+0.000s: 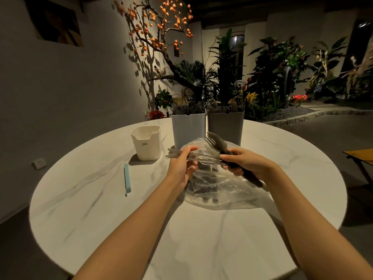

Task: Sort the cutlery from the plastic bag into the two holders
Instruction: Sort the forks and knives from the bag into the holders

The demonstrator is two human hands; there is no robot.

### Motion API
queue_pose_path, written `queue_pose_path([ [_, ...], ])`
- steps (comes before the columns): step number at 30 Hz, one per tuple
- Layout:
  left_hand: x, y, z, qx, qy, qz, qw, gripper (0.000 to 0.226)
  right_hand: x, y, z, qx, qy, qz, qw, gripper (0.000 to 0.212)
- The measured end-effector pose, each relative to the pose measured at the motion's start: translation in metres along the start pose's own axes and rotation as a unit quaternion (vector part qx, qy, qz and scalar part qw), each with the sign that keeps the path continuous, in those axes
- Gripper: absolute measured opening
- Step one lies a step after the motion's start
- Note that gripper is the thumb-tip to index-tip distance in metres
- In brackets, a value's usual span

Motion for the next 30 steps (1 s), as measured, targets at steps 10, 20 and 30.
queue_pose_path([
  [10,0.003,-0.010,0.009,0.031,-0.055,-0.295,0.953,0.051,0.005,0.004,0.006,0.137,-0.005,-0.075,0.988,0.022],
  [20,-0.008,0.017,0.005,-0.037,-0.025,-0.135,0.990,0.024,-0.008,0.035,0.010,0.075,-0.056,-0.005,0.996,0.029],
  [30,-0.015,0.015,0.002,0.017,-0.001,-0.064,0.998,0.024,-0.006,0.038,0.010,0.051,-0.014,0.030,0.998,0.035],
])
Point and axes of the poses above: each hand's wrist, its own z-axis towards the middle knuckle, its own y-axis out of the palm, x = y × z, the point moved 3 cm from there along z, towards the middle knuckle
